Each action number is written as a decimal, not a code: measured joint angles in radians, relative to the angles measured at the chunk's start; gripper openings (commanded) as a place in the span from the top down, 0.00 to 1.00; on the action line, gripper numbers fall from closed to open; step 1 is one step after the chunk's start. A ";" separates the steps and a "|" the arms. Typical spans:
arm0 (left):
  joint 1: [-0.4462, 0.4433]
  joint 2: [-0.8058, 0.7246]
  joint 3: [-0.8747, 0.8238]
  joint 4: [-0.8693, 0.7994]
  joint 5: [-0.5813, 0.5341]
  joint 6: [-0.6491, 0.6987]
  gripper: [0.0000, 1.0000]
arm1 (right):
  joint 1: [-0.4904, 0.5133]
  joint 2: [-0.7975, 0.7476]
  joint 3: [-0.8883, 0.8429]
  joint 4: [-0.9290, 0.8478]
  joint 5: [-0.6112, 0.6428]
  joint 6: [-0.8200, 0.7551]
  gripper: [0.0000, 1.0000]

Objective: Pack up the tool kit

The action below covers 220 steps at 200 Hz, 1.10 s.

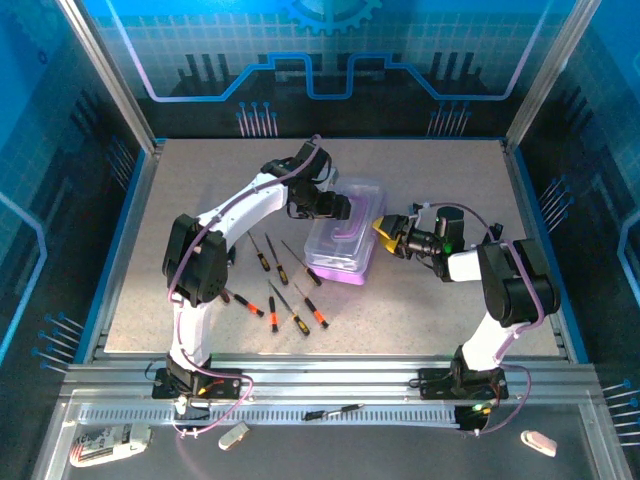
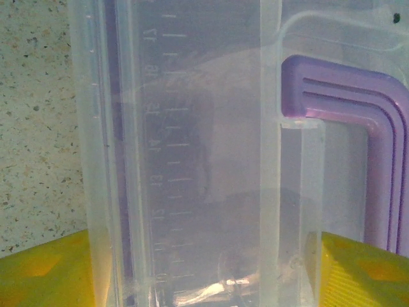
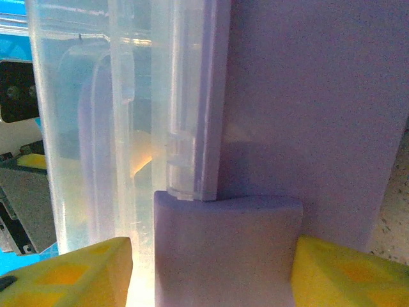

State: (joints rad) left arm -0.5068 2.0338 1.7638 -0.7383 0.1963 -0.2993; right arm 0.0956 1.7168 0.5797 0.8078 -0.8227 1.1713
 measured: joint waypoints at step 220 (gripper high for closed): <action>-0.059 0.032 0.051 -0.019 -0.087 -0.043 0.30 | -0.069 -0.087 -0.035 -0.089 0.003 0.053 0.40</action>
State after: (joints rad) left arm -0.5659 2.0659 1.8145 -0.7578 0.1097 -0.3424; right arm 0.0269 1.6295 0.5446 0.7185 -0.8200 1.2243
